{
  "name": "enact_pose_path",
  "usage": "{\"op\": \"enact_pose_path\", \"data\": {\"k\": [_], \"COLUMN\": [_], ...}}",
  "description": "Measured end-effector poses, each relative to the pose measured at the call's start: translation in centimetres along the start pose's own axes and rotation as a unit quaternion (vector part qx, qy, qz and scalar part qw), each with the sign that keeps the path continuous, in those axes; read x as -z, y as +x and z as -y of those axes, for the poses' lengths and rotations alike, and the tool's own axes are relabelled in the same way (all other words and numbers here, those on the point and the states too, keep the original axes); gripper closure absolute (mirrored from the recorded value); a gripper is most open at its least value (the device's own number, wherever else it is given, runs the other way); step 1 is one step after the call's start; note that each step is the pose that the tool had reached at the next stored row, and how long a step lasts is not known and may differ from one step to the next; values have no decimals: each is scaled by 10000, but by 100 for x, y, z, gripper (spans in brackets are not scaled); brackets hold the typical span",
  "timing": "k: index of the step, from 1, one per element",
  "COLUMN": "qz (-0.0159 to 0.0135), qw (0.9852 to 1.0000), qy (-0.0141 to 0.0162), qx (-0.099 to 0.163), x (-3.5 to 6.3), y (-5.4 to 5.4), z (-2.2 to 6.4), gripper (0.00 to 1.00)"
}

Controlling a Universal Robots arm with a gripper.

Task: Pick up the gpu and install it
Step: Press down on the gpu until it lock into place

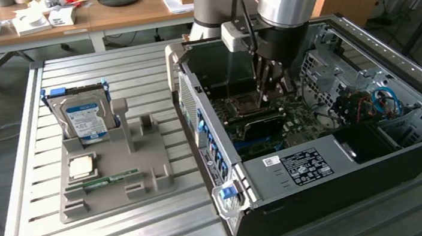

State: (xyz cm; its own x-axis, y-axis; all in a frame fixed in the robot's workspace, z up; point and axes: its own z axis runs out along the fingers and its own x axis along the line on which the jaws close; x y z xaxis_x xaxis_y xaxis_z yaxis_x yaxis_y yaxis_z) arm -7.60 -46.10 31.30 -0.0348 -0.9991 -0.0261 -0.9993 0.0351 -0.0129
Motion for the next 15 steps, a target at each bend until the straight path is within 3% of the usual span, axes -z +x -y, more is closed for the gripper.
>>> {"op": "enact_pose_path", "data": {"k": [8,15], "qz": [-1,0], "qw": [10000,10000], "qy": [-1,2], "qx": [1,0], "x": [-55,-68], "y": [2,-13], "z": [-14,-88], "gripper": [89,89]}}
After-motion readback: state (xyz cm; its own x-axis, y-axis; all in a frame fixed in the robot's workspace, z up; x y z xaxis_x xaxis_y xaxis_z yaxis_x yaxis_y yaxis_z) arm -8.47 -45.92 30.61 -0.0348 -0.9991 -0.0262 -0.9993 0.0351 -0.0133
